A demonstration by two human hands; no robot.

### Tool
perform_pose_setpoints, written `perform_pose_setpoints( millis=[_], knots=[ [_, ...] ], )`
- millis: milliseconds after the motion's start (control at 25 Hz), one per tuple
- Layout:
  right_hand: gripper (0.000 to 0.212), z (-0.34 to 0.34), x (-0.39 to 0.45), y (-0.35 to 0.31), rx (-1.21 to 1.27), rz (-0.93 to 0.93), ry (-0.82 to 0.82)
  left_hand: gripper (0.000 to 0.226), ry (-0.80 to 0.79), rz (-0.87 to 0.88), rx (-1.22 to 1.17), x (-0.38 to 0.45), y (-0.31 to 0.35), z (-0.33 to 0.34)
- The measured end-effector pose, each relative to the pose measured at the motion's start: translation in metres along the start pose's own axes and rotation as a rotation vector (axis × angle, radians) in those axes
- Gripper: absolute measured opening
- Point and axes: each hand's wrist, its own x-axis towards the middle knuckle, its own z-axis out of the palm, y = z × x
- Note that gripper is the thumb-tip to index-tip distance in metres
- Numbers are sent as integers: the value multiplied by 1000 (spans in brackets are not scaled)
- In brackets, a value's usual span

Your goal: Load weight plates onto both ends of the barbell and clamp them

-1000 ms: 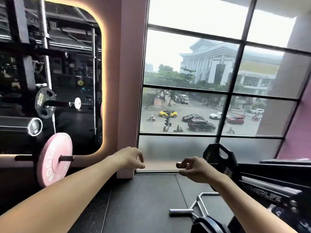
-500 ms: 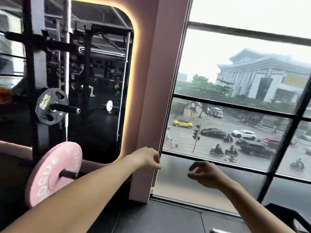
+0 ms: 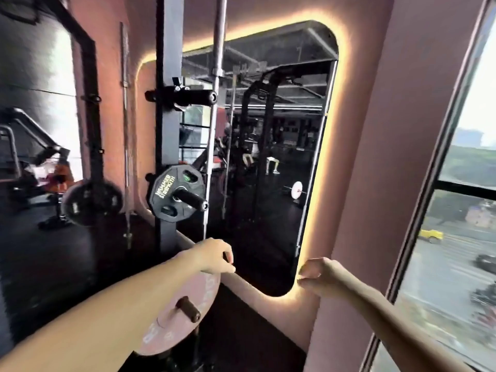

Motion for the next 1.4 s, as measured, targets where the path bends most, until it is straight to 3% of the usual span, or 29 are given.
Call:
perform_pose_setpoints(
  millis=[320,520,600,760,880,1080,1240,1400],
  knots=[
    [23,13,181,-79,-4,-303,-119,20,244,-318,-42,45,-82,-41],
    [20,29,268,-152,37,-474,-17,15,414,-448,-39,72,-157,-68],
    [19,32,306,-186,47,-531,43,24,537,-486,-88,88,-190,-83],
    [36,24,370,-236,15,-611,113,65,638,-532,-98,130,-233,-109],
    [52,26,408,-266,41,-686,130,81,556,-572,-114,161,-254,-113],
    [66,43,453,-293,11,-819,32,78,503,-544,-116,185,-274,-109],
    [55,41,482,-298,-28,-864,60,81,424,-555,-14,186,-270,-127],
    [47,39,510,-287,-103,-733,1,78,362,-484,193,208,-250,-164]
  ],
)
